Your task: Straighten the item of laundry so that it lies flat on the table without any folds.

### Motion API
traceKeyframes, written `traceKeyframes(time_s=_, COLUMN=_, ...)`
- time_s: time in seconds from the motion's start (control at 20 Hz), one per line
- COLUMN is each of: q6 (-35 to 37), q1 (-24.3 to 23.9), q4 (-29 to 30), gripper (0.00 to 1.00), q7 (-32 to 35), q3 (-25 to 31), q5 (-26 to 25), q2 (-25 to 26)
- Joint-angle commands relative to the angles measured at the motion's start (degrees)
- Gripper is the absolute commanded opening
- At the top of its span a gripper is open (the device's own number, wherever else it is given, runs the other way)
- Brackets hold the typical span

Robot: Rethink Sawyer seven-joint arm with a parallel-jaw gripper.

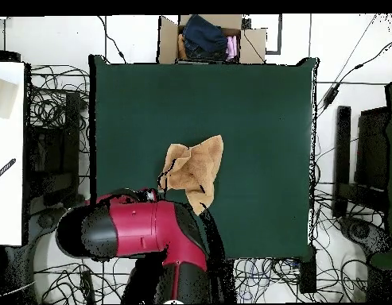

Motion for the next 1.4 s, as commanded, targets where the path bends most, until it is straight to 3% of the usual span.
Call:
traceKeyframes(time_s=0.05, q6=3.4, q1=-1.1, q4=0.5, gripper=1.0, q7=13.3, q3=-1.1, q5=1.1, q2=5.8)
traceKeyframes(time_s=1.4, q6=-5.4, q1=-4.5, q4=3.8, gripper=1.0, q7=12.8, q3=1.2, q5=3.8, q2=11.8)
